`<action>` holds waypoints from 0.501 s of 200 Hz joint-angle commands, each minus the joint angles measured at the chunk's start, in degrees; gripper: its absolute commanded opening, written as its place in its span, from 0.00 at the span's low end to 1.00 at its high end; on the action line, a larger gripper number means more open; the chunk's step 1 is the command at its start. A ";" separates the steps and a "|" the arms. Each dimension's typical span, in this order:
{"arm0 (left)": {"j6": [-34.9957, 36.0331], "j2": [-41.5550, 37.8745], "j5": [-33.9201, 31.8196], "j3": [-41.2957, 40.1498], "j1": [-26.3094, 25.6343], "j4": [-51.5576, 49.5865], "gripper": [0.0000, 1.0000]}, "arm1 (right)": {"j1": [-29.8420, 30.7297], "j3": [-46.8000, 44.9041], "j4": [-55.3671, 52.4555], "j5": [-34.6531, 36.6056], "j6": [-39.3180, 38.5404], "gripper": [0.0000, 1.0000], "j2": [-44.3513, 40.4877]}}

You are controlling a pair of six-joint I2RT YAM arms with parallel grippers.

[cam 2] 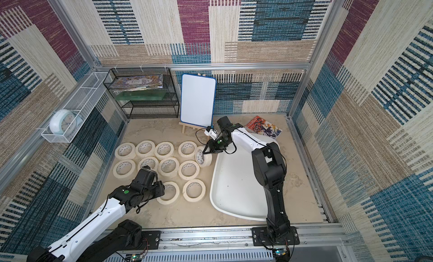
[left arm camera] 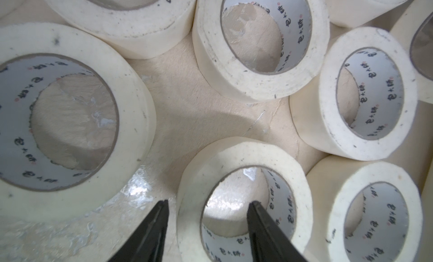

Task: Take out the art tape in the storage box
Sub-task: Place the art tape at the center of the board.

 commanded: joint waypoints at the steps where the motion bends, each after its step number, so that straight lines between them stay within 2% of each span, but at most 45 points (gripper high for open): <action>1: 0.05 0.15 -0.81 0.34 0.00 -0.39 0.59 | -0.44 1.82 -1.57 3.09 -0.41 0.10 0.99; 11: 0.03 0.16 -0.85 0.34 0.03 -0.38 0.60 | -0.45 2.61 -2.47 5.41 -0.90 0.25 1.13; 27: 0.05 0.15 -0.87 0.30 0.00 -0.46 0.60 | -0.46 2.35 -2.52 7.91 -1.44 0.59 0.09; 37: 0.03 0.13 -0.86 0.34 0.00 -0.49 0.60 | -0.47 1.90 -2.42 8.93 -1.70 0.71 -1.08; 60: 0.12 0.30 -0.88 0.45 0.00 -0.48 0.60 | -0.47 0.66 -1.15 9.47 -1.64 0.82 -4.18; 100: 0.10 0.03 -1.21 0.93 0.00 -0.92 0.61 | -0.47 0.80 -1.13 13.82 -1.43 0.84 -10.13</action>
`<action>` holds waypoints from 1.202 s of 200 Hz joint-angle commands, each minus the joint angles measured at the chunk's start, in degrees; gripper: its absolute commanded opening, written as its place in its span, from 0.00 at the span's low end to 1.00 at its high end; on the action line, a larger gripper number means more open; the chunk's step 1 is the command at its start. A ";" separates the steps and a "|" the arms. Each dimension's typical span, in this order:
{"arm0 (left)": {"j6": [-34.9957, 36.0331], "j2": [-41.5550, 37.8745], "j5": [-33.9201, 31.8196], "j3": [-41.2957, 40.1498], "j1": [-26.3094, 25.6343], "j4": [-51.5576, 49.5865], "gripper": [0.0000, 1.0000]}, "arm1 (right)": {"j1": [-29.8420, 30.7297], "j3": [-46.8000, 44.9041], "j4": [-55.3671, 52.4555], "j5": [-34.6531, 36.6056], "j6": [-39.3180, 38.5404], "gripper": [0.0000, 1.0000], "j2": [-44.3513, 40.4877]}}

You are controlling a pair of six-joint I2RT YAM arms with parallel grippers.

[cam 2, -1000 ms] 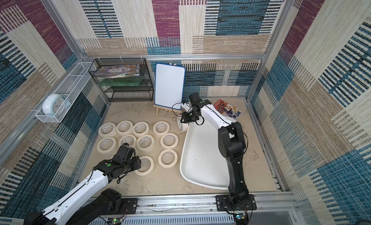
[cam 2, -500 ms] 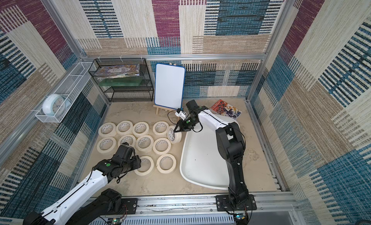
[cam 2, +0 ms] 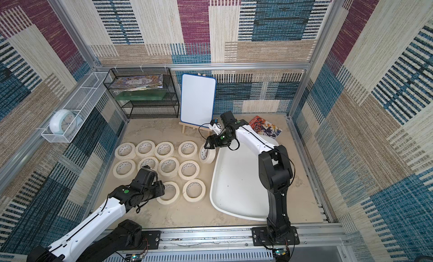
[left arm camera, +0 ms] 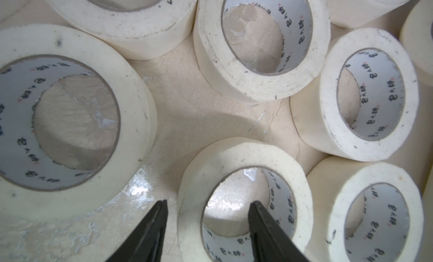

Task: Take out the art tape in the storage box
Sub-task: Place the art tape at the center of the board, then reset both arms

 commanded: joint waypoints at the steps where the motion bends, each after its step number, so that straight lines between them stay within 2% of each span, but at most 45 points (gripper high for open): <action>1: 0.08 -0.21 -0.92 0.57 0.00 -0.66 0.61 | 0.12 0.24 0.02 4.16 -0.24 0.84 -3.14; 26: -0.02 -0.87 -1.43 0.63 0.00 -0.92 0.63 | 0.13 -1.02 -0.91 10.46 0.25 0.85 -7.71; 44: 0.29 -1.92 -2.59 0.88 0.00 -1.06 0.64 | -0.54 -4.88 0.60 18.53 1.95 0.85 -13.03; 53: 0.68 -2.67 -3.91 1.17 0.02 -1.03 0.64 | -1.56 -8.77 3.48 22.23 2.75 0.88 -17.00; 63: 1.43 -3.43 -6.28 1.50 0.00 -0.31 0.64 | -3.13 -15.34 8.57 26.88 4.44 1.00 -22.31; 72: 2.63 -4.03 -9.05 1.50 0.09 1.24 0.65 | -4.52 -21.92 14.82 33.01 5.96 0.99 -27.43; 77: 3.64 -4.25 -10.70 1.55 0.09 2.25 0.68 | -5.29 -25.74 18.62 36.62 5.97 0.99 -30.02; 83: 5.28 -4.44 -13.06 1.64 0.09 3.57 0.76 | -6.31 -29.99 22.66 39.84 5.86 0.99 -33.65; 99: 8.82 -4.96 -18.13 1.04 0.35 8.89 0.99 | -12.87 -36.16 26.65 41.49 8.13 0.99 -38.71; 117: 12.96 -4.38 -22.55 0.99 0.78 14.03 1.00 | -20.50 -40.08 28.01 43.61 10.53 0.99 -40.65; 141: 20.81 -1.90 -28.78 1.57 1.77 18.81 1.00 | -26.77 -47.53 34.24 49.79 10.08 0.99 -44.22; 154: 25.00 -0.82 -30.12 -0.44 3.36 24.15 1.00 | -30.52 -51.82 39.04 49.26 9.51 0.99 -46.74; 177: 27.48 0.06 -22.39 -5.35 8.87 32.24 1.00 | -34.77 -57.31 44.63 43.58 9.22 0.99 -48.39; 204: 28.29 -1.22 -14.84 -11.20 13.28 41.13 1.00 | -34.81 -63.47 53.58 37.20 6.65 0.99 -48.68; 225: 31.15 -2.97 -12.58 -13.59 14.19 46.07 1.00 | -34.81 -71.80 68.54 33.18 3.47 0.99 -47.53; 240: 32.27 -3.06 -11.85 -15.68 14.82 50.54 1.00 | -34.83 -73.60 74.99 30.86 2.83 0.99 -44.90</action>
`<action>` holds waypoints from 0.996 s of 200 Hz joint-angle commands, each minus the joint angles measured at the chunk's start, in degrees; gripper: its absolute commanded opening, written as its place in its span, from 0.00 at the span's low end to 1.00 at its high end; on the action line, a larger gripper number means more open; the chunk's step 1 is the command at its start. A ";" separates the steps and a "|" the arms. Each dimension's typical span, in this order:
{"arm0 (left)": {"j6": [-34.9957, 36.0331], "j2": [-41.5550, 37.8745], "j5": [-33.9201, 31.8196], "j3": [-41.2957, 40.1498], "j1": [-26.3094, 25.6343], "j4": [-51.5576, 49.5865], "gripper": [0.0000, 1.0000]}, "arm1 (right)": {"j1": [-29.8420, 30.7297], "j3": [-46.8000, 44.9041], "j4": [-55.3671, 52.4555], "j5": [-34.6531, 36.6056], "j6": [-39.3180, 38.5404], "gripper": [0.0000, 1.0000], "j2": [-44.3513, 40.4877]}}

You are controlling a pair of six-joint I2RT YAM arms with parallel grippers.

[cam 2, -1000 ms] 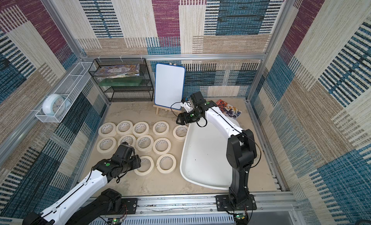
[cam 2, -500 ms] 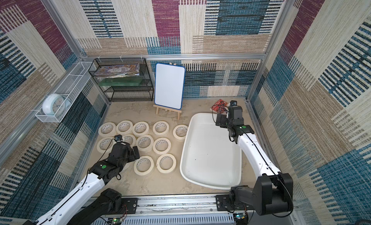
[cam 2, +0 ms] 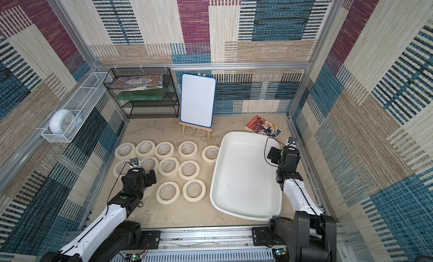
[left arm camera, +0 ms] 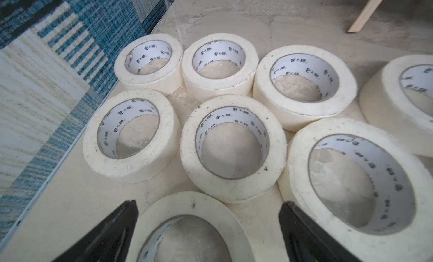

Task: Take out the art tape in the storage box
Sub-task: Reset both arms

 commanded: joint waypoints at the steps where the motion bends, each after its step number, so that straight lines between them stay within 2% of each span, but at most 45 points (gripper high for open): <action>1: 3.61 -0.38 4.04 -2.30 0.98 11.77 1.00 | 0.00 -2.87 18.67 -6.50 -3.06 0.99 3.17; 20: 3.63 2.17 4.99 -5.51 2.15 21.12 1.00 | 0.00 -3.35 25.27 -7.31 -4.65 0.99 9.00; 42: 4.14 6.24 5.89 -4.04 2.88 22.55 1.00 | 0.01 -5.00 32.78 -7.15 -4.00 0.99 14.11; 58: 5.92 8.88 5.79 -3.77 2.89 25.65 1.00 | 0.14 -5.75 36.86 -10.07 -4.70 0.99 17.58; 70: 7.38 10.70 4.98 -4.21 2.89 29.18 1.00 | 0.31 -5.11 36.18 -12.77 -6.71 0.99 18.20; 91: 10.01 13.56 6.33 -3.92 2.98 34.01 1.00 | 1.30 -8.16 40.43 -13.33 -8.25 0.99 17.24; 109: 11.63 16.67 7.60 -3.38 2.98 37.29 1.00 | 2.80 -13.18 49.05 -11.94 -9.65 0.99 17.25; 125: 13.09 20.34 8.47 -2.38 3.02 40.76 1.00 | 3.52 -14.79 56.70 -12.76 -10.03 0.99 20.96; 143: 14.35 24.70 10.32 -0.75 3.01 43.69 1.00 | 3.77 -11.92 49.47 -13.75 -11.22 0.99 20.21; 166: 13.87 31.67 13.37 2.07 3.39 47.12 0.99 | 3.76 -12.63 51.05 -13.95 -11.16 0.99 20.39; 182: 14.51 36.84 14.24 5.08 3.48 46.27 0.99 | 3.79 -12.76 51.30 -13.79 -11.10 0.99 20.29; 193: 12.65 36.99 16.47 5.88 5.30 43.48 0.99 | 3.79 -12.02 50.00 -13.54 -10.99 0.99 20.38; 199: 12.72 39.19 17.69 5.32 5.85 47.15 0.99 | 3.80 -11.63 49.54 -13.42 -10.88 0.99 20.66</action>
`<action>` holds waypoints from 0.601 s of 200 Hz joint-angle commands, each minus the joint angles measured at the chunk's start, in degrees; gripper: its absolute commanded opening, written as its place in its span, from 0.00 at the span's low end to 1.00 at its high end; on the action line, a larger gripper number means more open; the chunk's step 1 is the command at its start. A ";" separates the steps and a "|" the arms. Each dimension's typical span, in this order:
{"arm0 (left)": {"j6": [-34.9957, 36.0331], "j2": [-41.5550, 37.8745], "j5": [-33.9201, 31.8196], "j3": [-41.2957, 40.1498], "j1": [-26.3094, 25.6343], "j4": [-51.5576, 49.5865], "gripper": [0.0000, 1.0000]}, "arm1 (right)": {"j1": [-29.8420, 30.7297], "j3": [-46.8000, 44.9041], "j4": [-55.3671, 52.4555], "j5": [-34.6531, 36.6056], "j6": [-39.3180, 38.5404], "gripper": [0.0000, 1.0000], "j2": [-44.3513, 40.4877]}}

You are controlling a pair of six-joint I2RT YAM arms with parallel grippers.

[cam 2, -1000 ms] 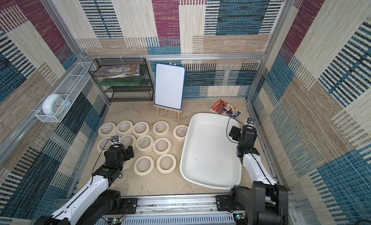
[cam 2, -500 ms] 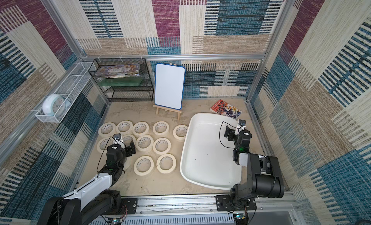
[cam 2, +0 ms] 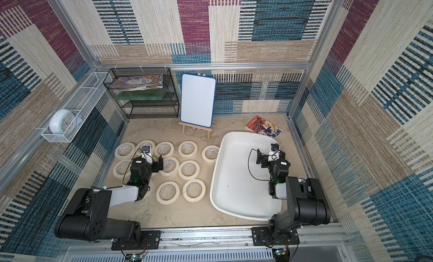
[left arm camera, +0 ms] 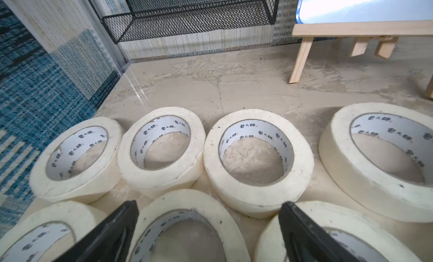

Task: Take out the art tape in the storage box
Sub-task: Reset both arms

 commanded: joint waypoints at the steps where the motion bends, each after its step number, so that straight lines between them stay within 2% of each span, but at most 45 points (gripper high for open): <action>1: -0.61 3.87 4.77 0.66 1.95 5.31 0.99 | 0.10 0.85 -1.98 -0.22 0.64 0.99 0.35; 7: -0.06 5.68 4.96 0.45 1.92 8.42 0.99 | 0.00 0.78 -1.89 -0.25 0.64 0.99 0.25; 18: -0.90 2.85 6.68 2.94 2.61 -1.46 0.99 | 0.14 0.78 -1.83 -0.21 0.62 0.99 0.28; 29: -0.91 5.07 7.65 2.23 3.22 3.93 0.99 | 0.14 0.81 -1.88 -0.17 0.60 0.99 0.31; 40: -1.53 3.20 7.51 3.64 3.37 -2.38 0.99 | 0.14 0.82 -1.99 -0.22 0.64 0.99 0.27; 50: -1.88 4.66 7.04 3.12 3.62 1.42 0.99 | 0.14 0.82 -1.95 -0.19 0.64 0.99 0.25; 61: -2.28 3.48 7.52 4.10 3.82 -2.88 0.99 | 0.14 0.81 -1.91 -0.13 0.63 0.99 0.23; 71: -2.34 4.42 7.72 3.89 4.20 -0.44 0.99 | 0.10 0.82 -1.94 -0.09 0.64 0.99 0.23; 81: -2.59 3.65 8.19 4.49 4.40 -3.18 0.99 | 0.17 0.82 -1.99 -0.08 0.64 0.99 0.25; 120: -2.69 3.87 8.38 4.51 4.51 -2.70 0.99 | 0.21 0.82 -1.96 0.08 0.56 0.99 0.23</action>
